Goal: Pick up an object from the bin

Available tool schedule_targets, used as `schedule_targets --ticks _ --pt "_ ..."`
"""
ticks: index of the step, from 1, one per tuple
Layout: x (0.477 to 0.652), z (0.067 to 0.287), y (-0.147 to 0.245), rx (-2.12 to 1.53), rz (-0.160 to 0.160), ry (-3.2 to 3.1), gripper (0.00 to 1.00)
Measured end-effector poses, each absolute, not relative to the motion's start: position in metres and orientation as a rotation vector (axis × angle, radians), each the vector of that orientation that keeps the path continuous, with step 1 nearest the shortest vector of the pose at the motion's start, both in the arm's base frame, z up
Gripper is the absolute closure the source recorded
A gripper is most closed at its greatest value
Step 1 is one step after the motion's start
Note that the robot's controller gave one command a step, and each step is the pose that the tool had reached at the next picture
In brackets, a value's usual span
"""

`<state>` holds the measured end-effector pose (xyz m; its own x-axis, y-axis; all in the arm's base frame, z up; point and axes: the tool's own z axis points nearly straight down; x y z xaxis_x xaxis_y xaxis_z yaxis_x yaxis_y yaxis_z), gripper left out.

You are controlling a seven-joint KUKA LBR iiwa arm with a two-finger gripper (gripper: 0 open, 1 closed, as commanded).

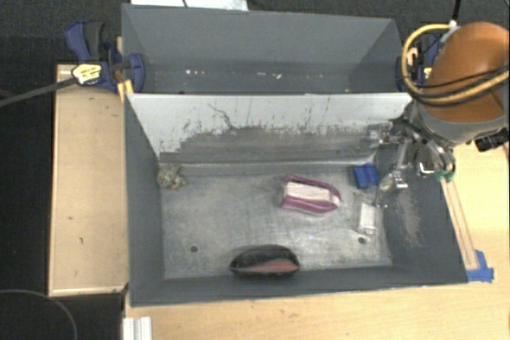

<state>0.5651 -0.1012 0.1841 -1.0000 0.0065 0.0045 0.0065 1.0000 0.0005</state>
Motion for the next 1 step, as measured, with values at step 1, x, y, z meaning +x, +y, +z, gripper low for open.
schedule_targets --ticks 1 --pt "0.5800 0.0691 -0.1176 0.282 -0.001 -3.131 0.00"
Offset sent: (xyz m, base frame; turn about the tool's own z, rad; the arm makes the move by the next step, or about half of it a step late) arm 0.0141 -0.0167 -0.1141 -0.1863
